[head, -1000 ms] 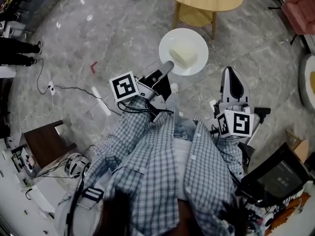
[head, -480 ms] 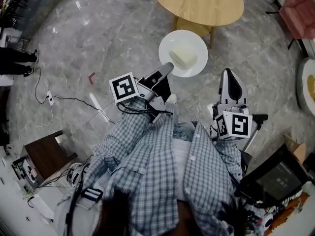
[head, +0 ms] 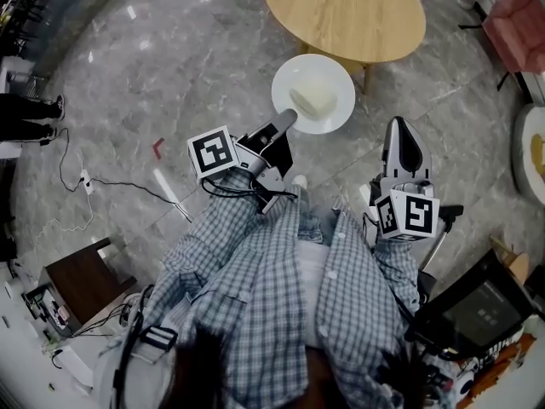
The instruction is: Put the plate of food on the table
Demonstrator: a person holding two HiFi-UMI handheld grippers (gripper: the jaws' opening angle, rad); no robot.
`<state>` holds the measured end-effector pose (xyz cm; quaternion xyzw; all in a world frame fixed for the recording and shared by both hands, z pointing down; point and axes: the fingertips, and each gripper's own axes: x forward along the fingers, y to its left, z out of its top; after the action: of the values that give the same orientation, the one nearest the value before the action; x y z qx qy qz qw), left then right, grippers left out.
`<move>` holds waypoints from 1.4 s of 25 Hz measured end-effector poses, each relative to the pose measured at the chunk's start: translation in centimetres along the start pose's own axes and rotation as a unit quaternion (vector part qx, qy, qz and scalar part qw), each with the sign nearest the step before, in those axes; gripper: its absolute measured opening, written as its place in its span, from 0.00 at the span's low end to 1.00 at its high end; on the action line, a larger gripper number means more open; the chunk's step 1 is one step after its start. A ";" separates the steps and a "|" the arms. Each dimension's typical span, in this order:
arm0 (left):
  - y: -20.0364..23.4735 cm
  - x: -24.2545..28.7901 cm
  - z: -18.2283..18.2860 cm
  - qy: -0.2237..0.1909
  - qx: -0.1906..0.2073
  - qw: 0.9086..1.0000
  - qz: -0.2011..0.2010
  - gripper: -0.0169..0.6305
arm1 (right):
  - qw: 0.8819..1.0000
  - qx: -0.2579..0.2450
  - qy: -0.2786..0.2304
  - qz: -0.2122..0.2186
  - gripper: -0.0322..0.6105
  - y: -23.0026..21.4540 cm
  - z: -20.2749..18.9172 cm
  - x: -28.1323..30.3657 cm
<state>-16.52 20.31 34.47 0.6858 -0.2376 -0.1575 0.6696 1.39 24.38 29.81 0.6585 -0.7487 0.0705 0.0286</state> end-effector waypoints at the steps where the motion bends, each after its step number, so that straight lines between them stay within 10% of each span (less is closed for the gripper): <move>1: 0.1 0.2 0.2 -0.001 0.001 1.000 0.000 0.06 | 1.000 -0.001 0.000 0.000 0.06 0.0 0.0 0.1; 35: -0.1 10.8 7.1 -0.030 0.000 1.000 0.004 0.06 | 0.999 0.016 0.016 0.038 0.06 -7.3 0.2 12.8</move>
<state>-11.25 8.50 35.12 0.6802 -0.2602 -0.1753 0.6625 6.92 10.91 31.81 0.6286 -0.7715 0.0938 0.0270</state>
